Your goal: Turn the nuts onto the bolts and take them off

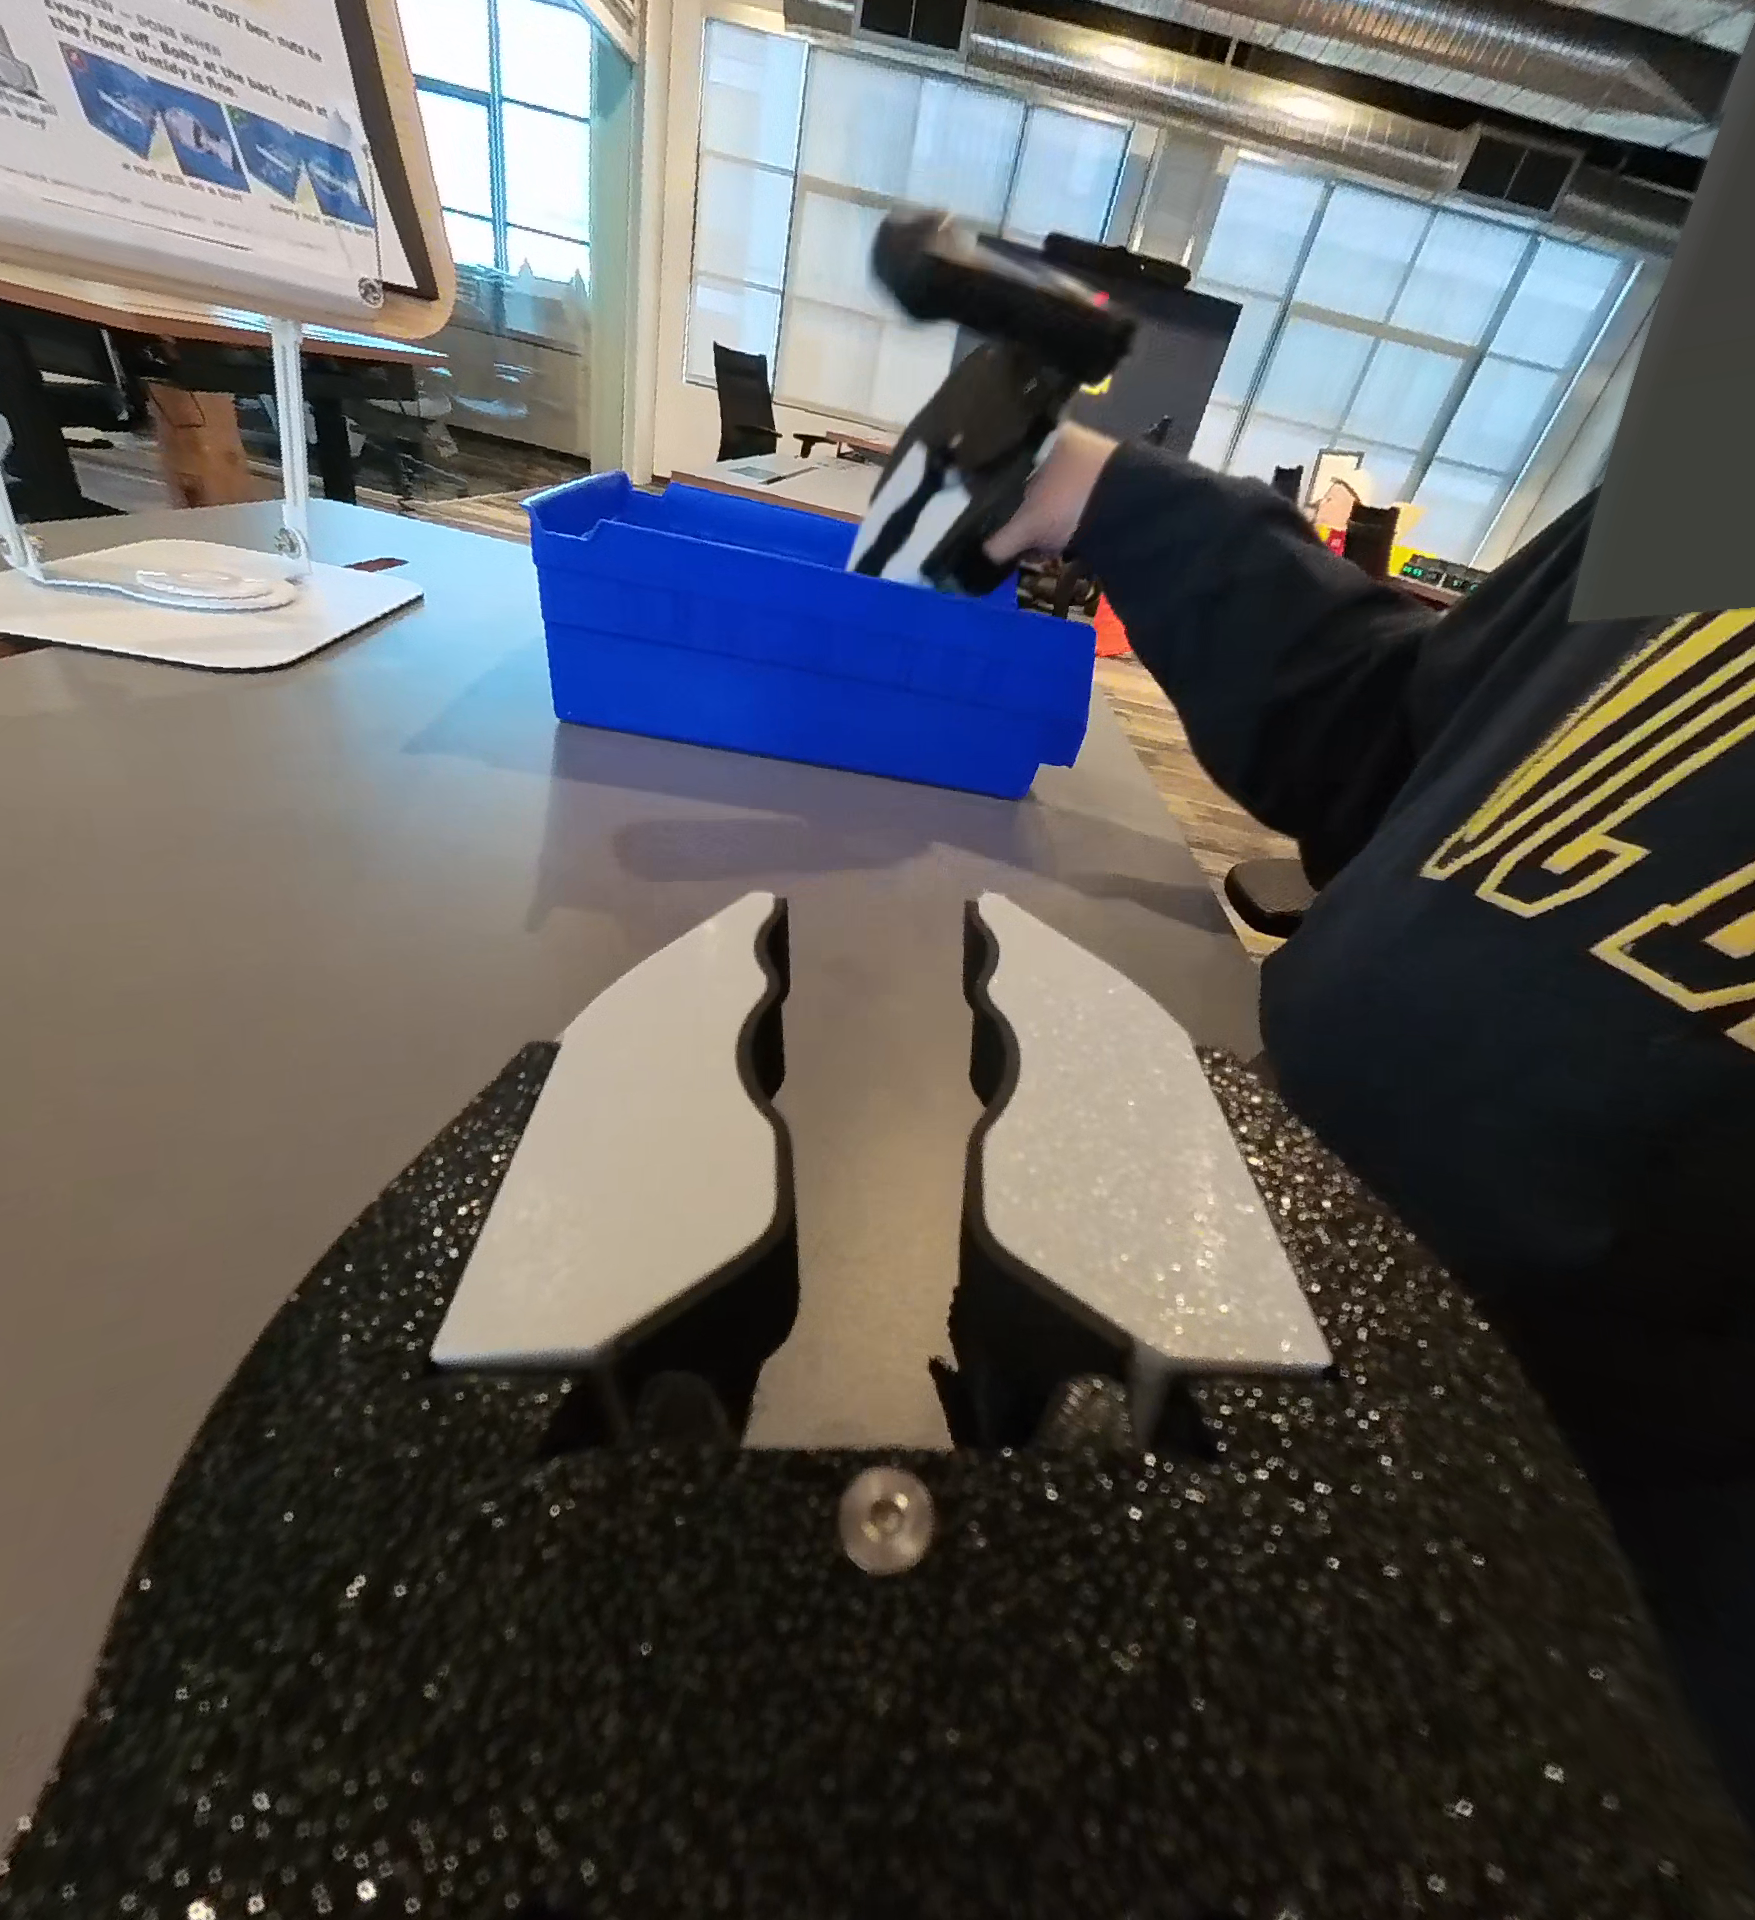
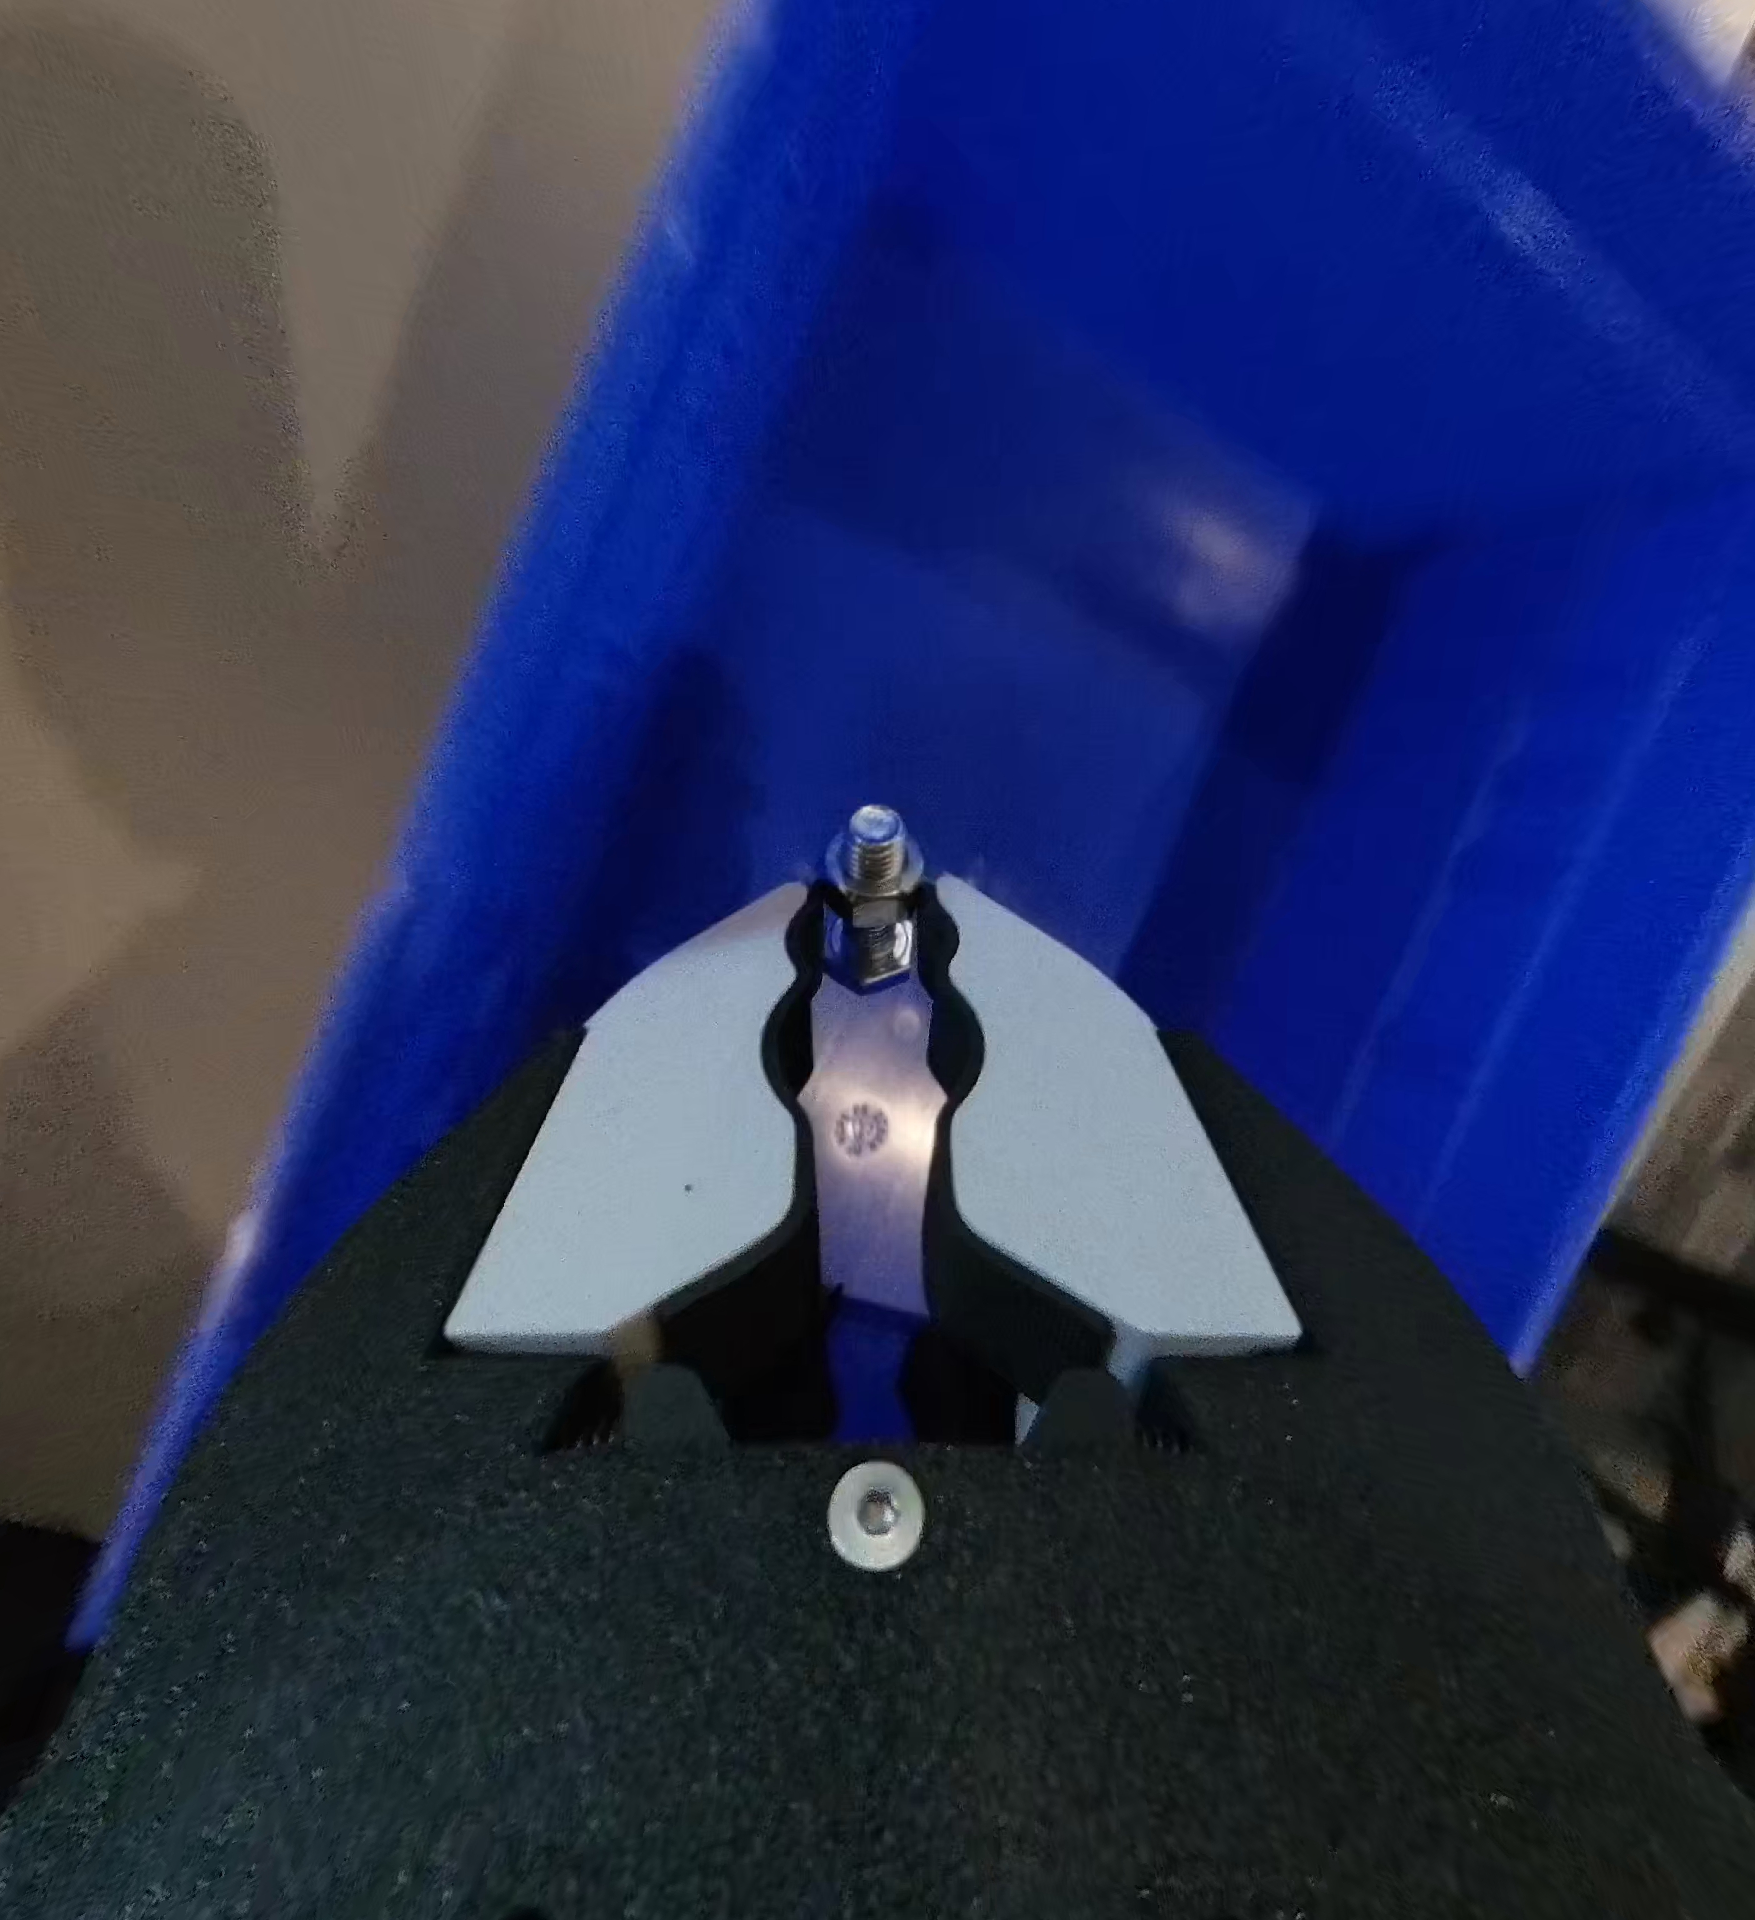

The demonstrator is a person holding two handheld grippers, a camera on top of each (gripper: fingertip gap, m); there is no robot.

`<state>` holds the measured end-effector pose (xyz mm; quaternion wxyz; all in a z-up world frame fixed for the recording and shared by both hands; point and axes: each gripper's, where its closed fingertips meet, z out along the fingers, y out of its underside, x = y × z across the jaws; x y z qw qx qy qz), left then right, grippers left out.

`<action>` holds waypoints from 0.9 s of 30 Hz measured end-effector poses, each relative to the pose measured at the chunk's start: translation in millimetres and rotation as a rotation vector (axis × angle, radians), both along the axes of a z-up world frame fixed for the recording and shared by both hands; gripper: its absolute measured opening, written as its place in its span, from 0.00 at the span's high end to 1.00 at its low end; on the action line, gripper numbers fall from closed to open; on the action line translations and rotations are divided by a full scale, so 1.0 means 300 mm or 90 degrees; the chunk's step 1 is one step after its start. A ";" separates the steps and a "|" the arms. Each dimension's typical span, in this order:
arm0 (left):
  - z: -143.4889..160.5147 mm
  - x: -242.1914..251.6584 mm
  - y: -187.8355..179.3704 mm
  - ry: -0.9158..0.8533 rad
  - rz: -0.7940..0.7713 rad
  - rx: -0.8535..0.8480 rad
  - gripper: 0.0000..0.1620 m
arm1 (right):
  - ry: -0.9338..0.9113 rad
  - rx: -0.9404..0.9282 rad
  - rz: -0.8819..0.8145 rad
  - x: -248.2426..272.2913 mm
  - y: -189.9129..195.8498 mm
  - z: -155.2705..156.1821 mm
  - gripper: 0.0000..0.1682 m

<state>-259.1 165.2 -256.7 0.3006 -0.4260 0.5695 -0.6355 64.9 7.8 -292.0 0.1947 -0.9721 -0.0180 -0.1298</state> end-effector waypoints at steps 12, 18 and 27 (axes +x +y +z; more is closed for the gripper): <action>-0.001 0.000 -0.003 0.001 -0.003 0.004 0.82 | 0.083 -0.136 -0.066 0.018 -0.079 -0.158 0.89; -0.002 -0.001 -0.004 0.003 -0.004 0.004 0.82 | 0.101 -0.161 -0.084 0.013 -0.085 -0.177 0.89; -0.003 0.000 -0.004 0.006 -0.005 0.002 0.82 | 0.065 -0.128 -0.116 0.038 -0.087 -0.139 0.78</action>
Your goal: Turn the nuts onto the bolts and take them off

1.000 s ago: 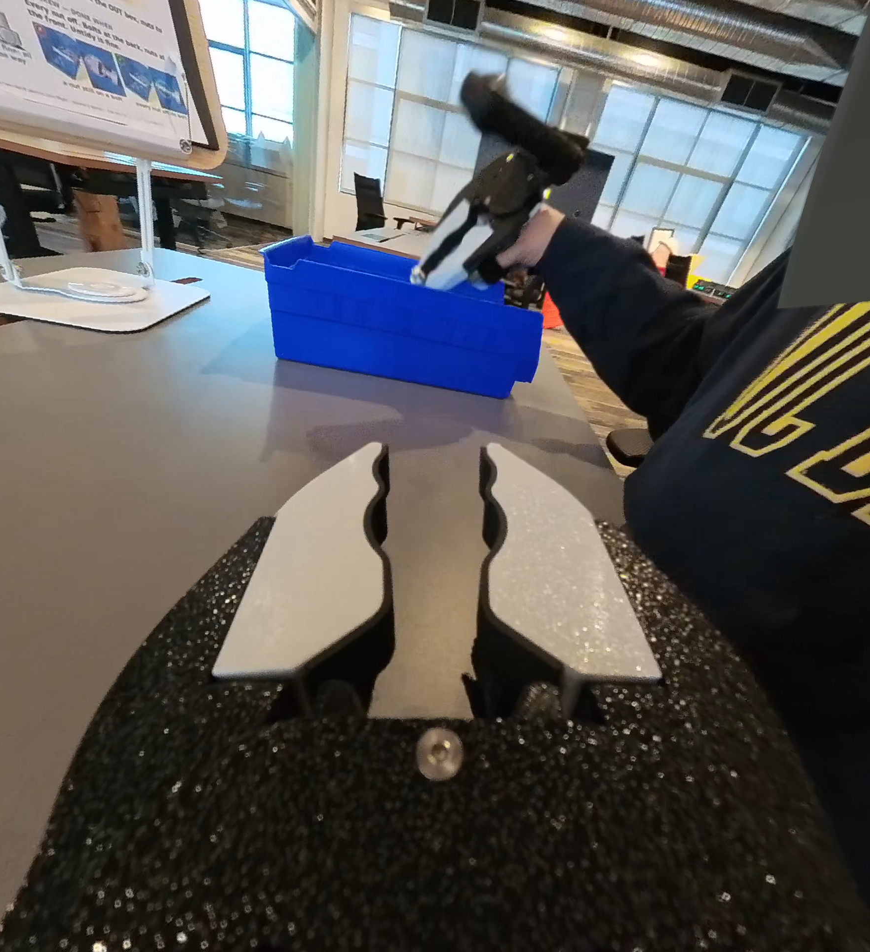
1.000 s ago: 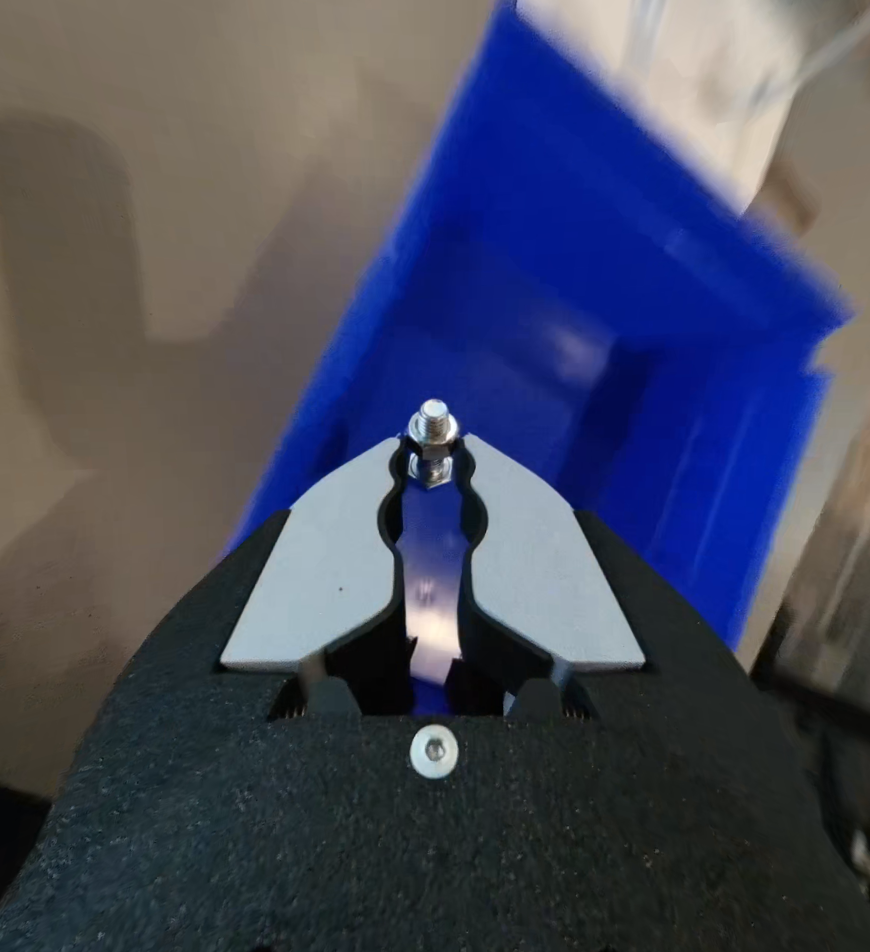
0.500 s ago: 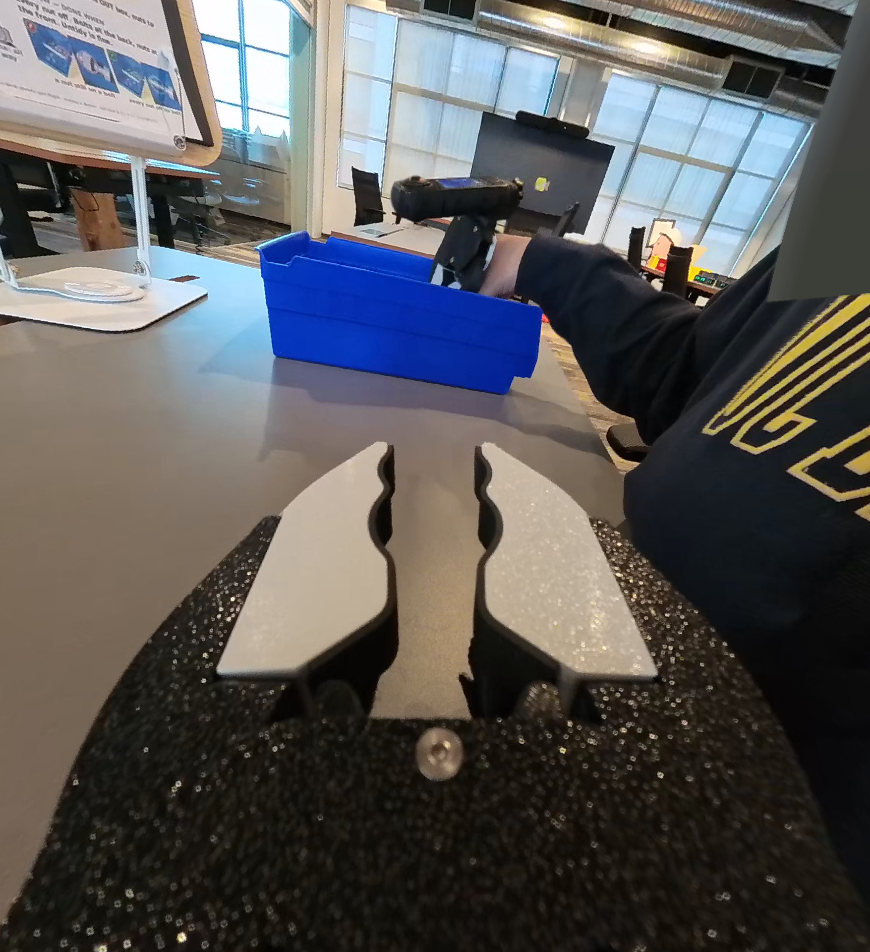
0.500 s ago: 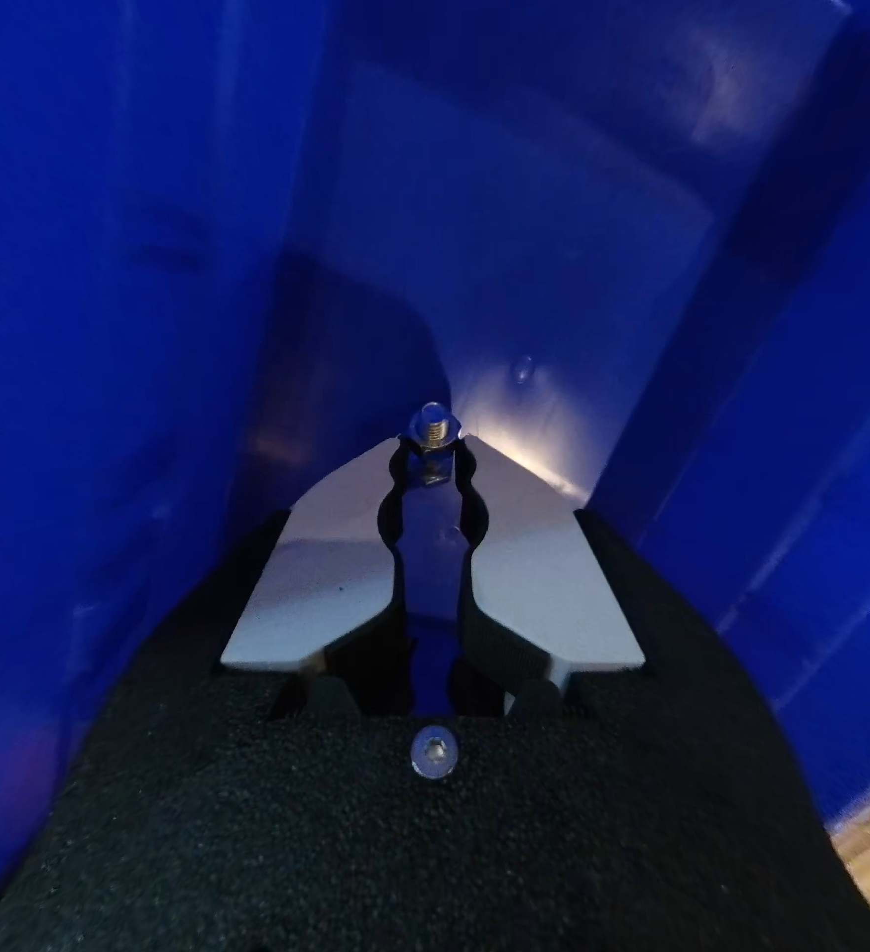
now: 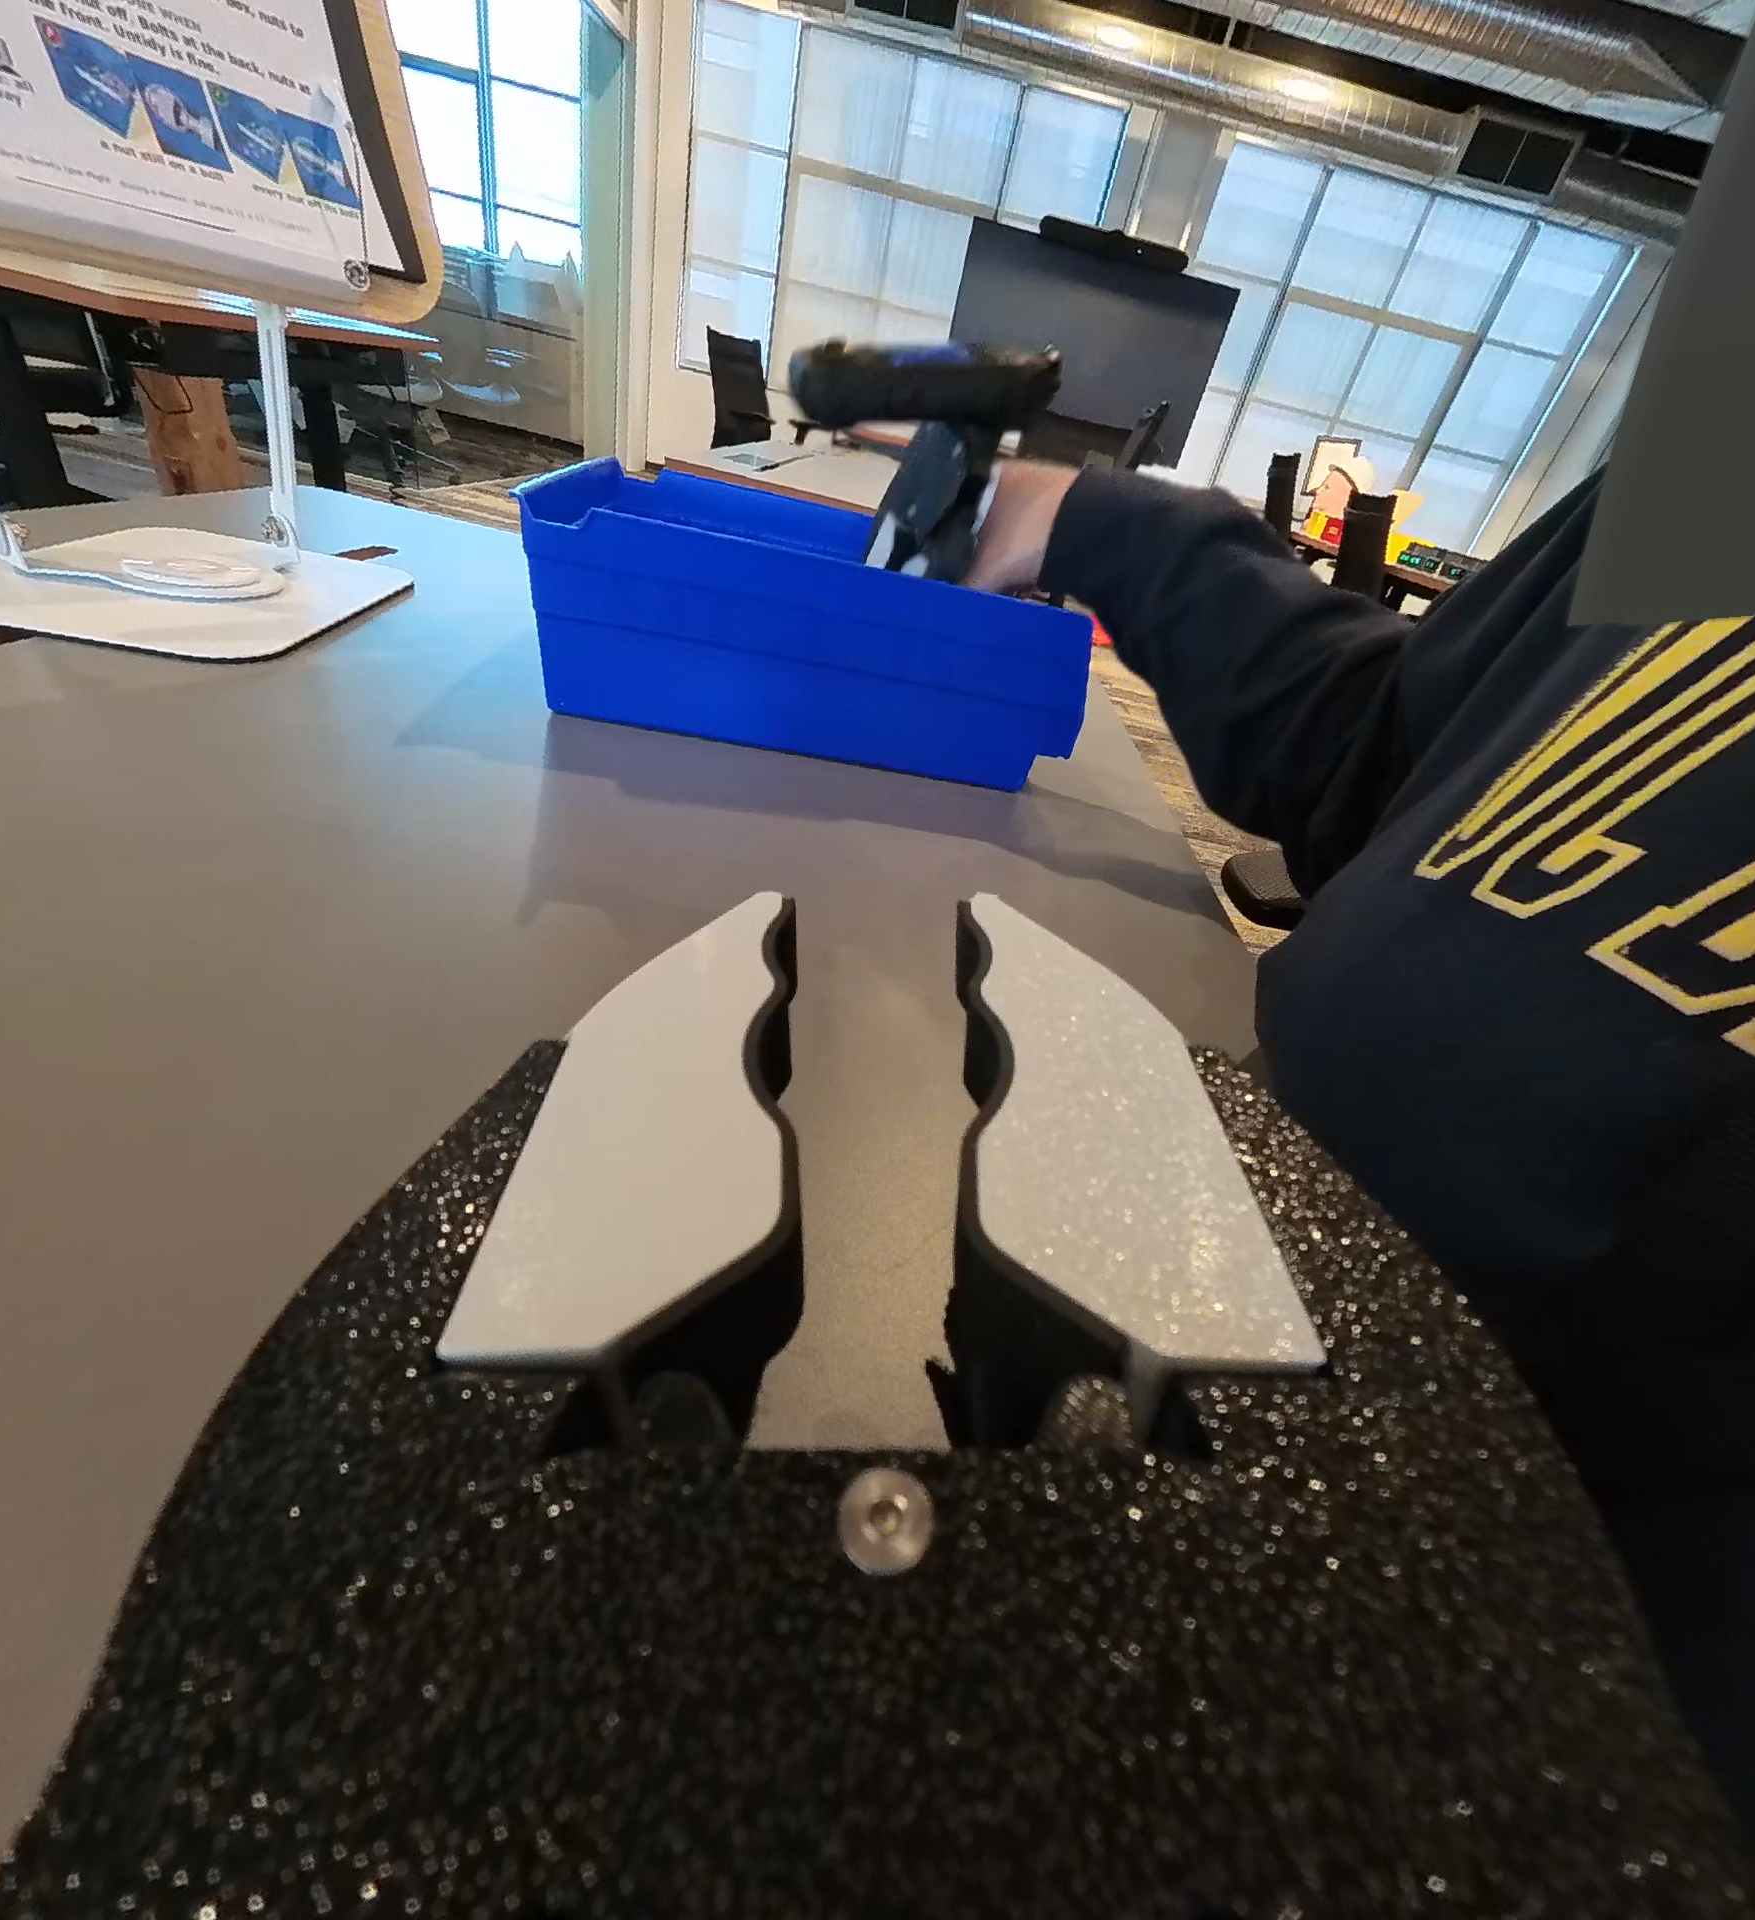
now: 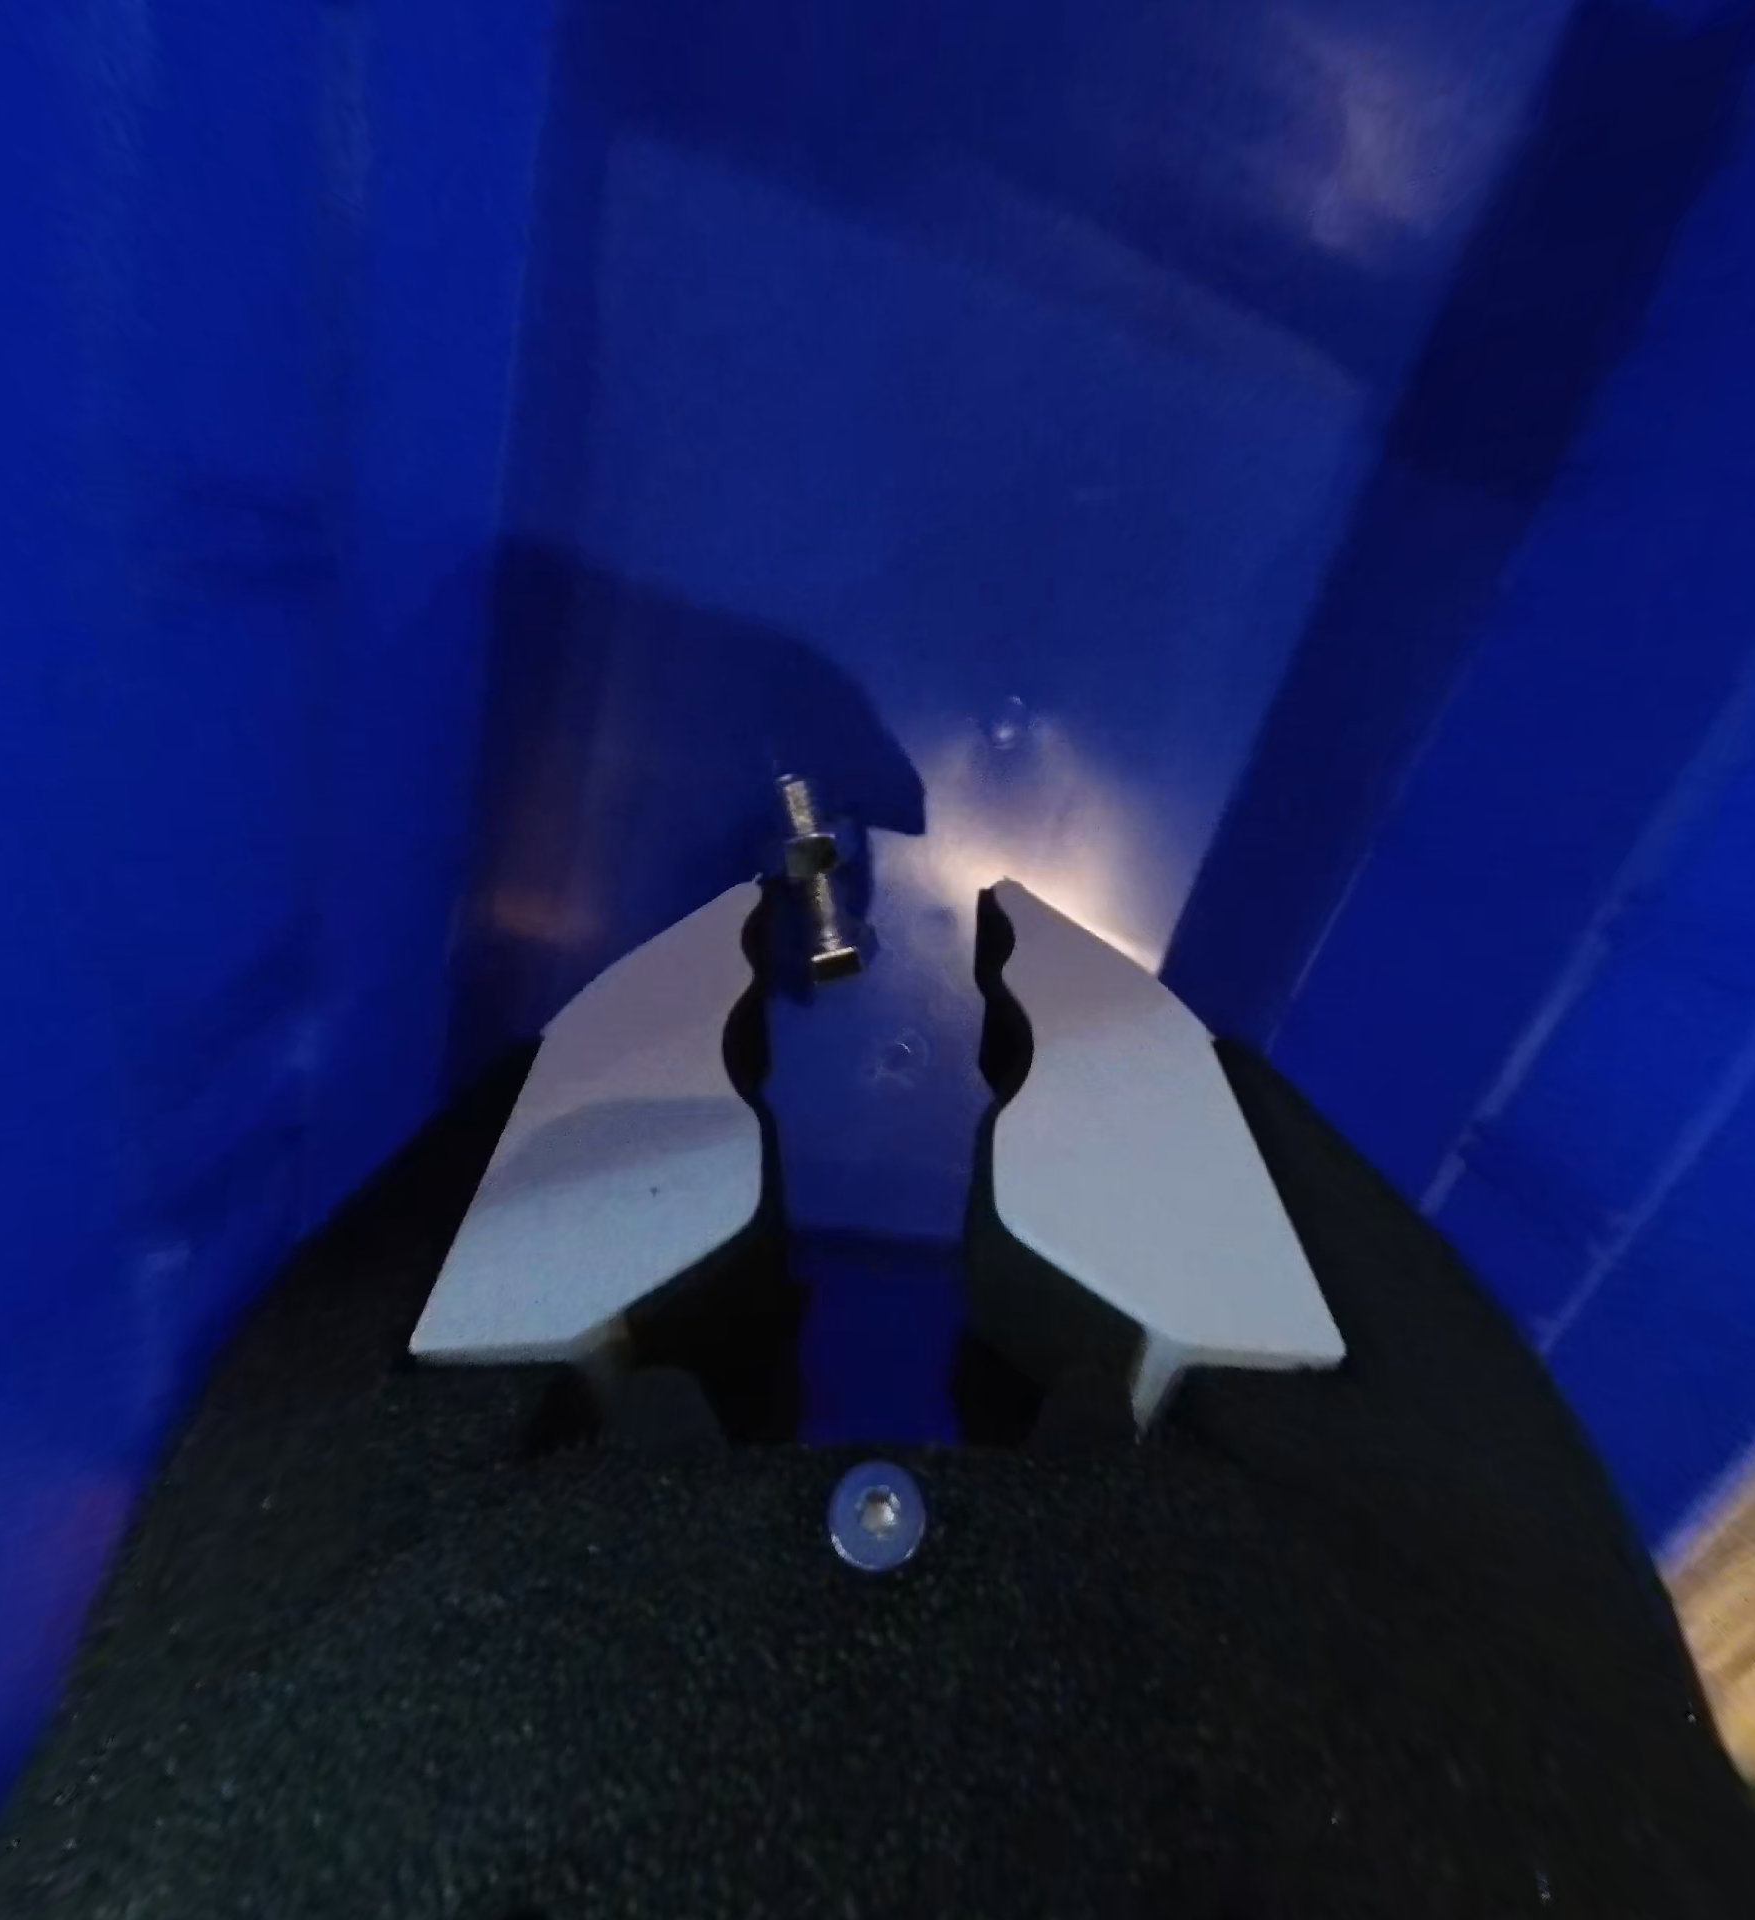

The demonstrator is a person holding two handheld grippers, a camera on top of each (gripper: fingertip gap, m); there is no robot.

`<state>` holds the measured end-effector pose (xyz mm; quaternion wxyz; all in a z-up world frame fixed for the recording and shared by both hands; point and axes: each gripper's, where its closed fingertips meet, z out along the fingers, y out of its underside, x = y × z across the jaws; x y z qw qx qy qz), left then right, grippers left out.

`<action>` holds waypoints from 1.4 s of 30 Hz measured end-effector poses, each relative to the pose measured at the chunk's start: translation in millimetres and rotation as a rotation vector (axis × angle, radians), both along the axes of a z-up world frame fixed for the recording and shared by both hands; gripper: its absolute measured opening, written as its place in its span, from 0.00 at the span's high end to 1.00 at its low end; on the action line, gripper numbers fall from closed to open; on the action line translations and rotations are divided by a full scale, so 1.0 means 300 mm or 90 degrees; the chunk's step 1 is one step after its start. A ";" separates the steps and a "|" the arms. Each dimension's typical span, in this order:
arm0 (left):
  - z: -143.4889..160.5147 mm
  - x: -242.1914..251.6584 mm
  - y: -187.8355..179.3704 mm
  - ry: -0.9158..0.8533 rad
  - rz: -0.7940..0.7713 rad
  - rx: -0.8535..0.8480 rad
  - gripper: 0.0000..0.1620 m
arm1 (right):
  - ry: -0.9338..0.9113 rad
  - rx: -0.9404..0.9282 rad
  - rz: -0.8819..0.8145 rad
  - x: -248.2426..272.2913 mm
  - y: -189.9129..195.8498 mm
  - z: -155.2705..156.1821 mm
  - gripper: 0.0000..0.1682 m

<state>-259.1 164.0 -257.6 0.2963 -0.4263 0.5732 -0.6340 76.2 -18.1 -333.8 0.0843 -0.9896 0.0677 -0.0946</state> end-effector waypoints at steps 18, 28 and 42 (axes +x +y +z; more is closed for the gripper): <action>-0.004 0.003 0.001 0.007 0.004 -0.001 0.83 | -0.143 0.233 0.061 -0.279 0.327 0.297 1.00; -0.008 0.008 0.012 0.016 0.017 -0.009 0.83 | 0.004 0.517 0.234 -0.675 0.739 0.160 1.00; -0.008 0.026 0.041 0.022 0.094 0.062 1.00 | -0.054 0.773 0.340 -0.841 0.783 0.199 1.00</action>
